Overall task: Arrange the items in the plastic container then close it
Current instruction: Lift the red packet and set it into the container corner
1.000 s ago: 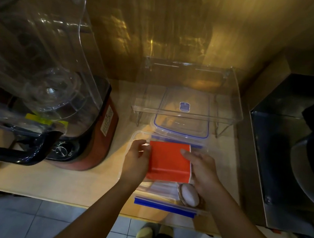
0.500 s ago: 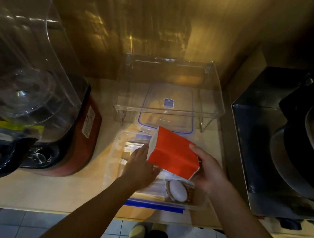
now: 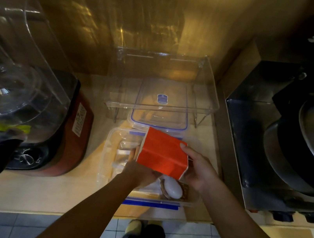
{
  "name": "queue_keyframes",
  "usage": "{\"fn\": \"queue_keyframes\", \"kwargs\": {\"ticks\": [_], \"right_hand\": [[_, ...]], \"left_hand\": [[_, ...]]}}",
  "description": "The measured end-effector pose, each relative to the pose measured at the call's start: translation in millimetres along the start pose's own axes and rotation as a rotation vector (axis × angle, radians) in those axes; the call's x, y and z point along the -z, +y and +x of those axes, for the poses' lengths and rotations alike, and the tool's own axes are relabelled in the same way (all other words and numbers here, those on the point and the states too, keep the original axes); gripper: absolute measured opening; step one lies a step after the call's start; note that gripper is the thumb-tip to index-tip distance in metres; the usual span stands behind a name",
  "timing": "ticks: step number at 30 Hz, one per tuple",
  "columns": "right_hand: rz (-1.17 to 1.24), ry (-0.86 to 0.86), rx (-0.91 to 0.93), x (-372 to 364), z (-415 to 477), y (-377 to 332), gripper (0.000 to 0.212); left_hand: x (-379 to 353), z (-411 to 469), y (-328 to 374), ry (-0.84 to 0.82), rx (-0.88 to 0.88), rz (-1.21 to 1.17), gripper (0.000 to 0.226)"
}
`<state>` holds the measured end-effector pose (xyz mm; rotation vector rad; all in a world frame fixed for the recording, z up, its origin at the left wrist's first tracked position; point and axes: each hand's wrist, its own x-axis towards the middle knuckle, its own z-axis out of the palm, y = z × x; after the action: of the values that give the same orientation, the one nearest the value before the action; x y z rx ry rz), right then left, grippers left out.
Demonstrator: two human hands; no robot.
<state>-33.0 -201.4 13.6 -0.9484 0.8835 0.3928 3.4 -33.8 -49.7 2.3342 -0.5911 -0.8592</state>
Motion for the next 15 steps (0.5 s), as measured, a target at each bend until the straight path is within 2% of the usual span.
{"fn": "queue_keyframes", "kwargs": {"ticks": [2,5,7,10,13,15], "right_hand": [[-0.001,0.002,-0.004,-0.9,1.4,-1.1,0.033],[-0.013,0.002,0.000,-1.2,3.1,-2.0,0.030],[-0.031,0.001,0.010,-1.1,5.2,-1.2,0.034],[-0.080,0.012,0.043,-2.6,9.1,1.5,0.036],[-0.084,0.000,0.051,-4.7,11.8,0.7,0.029],[-0.130,-0.044,0.030,-5.8,13.2,-1.7,0.031]], "left_hand": [[-1.3,0.7,-0.8,-0.014,0.036,0.019,0.047],[1.0,3.7,-5.5,0.063,0.074,0.099,0.065],[1.6,4.4,-5.7,0.107,0.029,0.060,0.051],[-0.6,2.2,2.4,-0.016,-0.072,-0.150,0.027],[-8.6,-2.4,6.2,-0.079,-0.103,-0.150,0.024],[-9.3,-4.7,4.9,-0.081,-0.093,-0.080,0.022]]}}
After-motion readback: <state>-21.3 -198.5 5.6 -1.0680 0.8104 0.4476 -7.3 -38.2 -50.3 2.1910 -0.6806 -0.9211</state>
